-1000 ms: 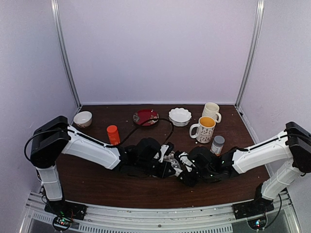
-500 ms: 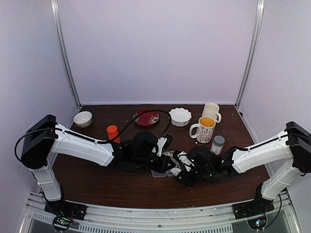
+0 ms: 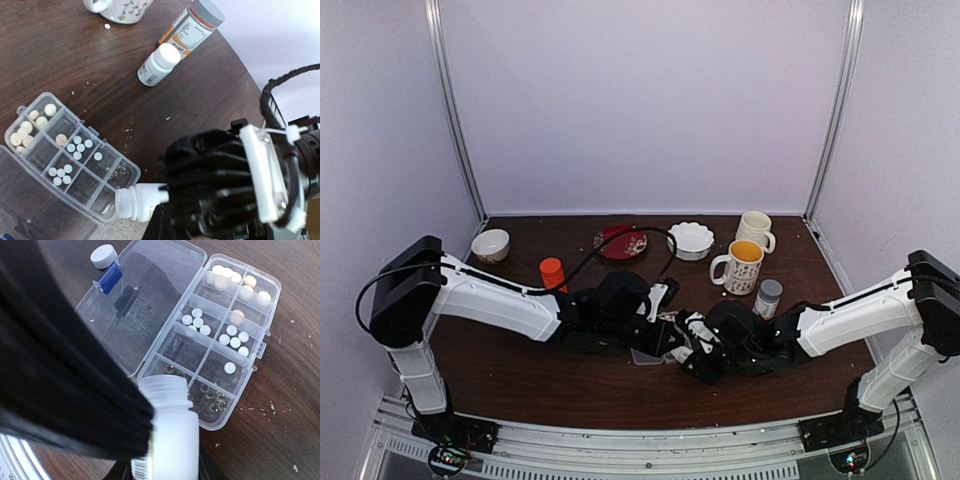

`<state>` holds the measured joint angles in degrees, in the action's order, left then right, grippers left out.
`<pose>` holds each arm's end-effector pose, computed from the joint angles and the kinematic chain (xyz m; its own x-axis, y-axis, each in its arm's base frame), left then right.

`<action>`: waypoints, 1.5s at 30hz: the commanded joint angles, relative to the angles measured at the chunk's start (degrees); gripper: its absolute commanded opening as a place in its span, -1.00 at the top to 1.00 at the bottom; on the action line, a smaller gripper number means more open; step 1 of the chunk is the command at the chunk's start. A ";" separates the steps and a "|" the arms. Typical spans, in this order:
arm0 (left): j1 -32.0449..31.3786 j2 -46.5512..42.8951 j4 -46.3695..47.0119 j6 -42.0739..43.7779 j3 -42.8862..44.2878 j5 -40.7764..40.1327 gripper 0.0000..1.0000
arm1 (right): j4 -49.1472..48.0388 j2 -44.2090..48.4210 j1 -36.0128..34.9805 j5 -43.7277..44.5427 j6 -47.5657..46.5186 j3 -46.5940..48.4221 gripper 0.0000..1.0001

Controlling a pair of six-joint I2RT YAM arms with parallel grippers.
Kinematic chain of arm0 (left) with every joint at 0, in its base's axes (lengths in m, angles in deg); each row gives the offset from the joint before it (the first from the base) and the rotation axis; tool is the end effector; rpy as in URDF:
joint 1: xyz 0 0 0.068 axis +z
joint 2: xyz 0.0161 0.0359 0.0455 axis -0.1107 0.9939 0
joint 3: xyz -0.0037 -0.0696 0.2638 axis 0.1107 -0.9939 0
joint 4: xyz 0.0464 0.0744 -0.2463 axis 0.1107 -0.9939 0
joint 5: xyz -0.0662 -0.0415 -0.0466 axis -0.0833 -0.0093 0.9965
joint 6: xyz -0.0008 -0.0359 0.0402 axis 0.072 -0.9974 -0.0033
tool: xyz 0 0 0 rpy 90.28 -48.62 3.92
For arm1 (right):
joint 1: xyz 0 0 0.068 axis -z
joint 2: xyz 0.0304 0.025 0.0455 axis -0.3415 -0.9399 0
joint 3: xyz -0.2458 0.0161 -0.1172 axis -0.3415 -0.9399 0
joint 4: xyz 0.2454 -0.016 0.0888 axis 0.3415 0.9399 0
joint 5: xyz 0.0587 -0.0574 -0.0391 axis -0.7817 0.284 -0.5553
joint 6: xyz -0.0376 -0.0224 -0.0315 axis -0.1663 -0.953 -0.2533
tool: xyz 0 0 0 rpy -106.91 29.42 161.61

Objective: Sort the pills into containers
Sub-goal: Pour the pill into the compartment of the pill container.

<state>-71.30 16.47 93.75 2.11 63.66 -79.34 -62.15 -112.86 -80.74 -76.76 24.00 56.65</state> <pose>0.1612 -0.3572 0.1808 -0.8303 0.1513 -0.5364 0.5148 0.5768 -0.6342 0.1338 0.2447 0.1458 -0.6527 -0.4855 -0.5817 -0.7178 0.6418 0.2698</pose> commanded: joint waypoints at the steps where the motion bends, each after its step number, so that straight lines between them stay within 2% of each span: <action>1: -0.32 6.24 -0.82 -1.09 4.51 3.61 1.00 | -0.80 -0.74 -0.24 -0.44 -0.39 0.28 1.00; 8: -0.41 5.84 -3.63 -0.34 4.46 1.89 1.00 | -0.77 -1.31 -0.25 -0.67 -0.15 0.56 1.00; 19: -0.36 -3.02 -4.33 1.65 3.66 -4.28 1.00 | -0.80 -0.95 -0.26 -0.60 -0.22 0.34 1.00; 25: -0.27 -4.85 -7.94 1.98 3.47 -7.24 1.00 | -1.54 -0.77 -0.25 -0.54 -0.24 0.05 1.00; 29: -0.04 -6.18 -7.15 1.98 1.58 -7.32 1.00 | -2.64 -1.13 -0.27 -0.85 -0.16 -0.05 1.00; 37: -0.22 1.16 -4.35 0.92 4.75 1.11 1.00 | -2.38 -1.23 -0.24 -0.89 -0.30 0.25 1.00; 45: -0.69 5.76 -2.35 -0.46 4.37 2.11 1.00 | -2.33 -1.43 -0.22 -0.96 -0.24 0.24 1.00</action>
<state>-71.61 21.41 88.57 2.43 67.33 -78.42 -62.94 -113.98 -80.70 -77.61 24.18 56.50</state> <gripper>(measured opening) 0.005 0.310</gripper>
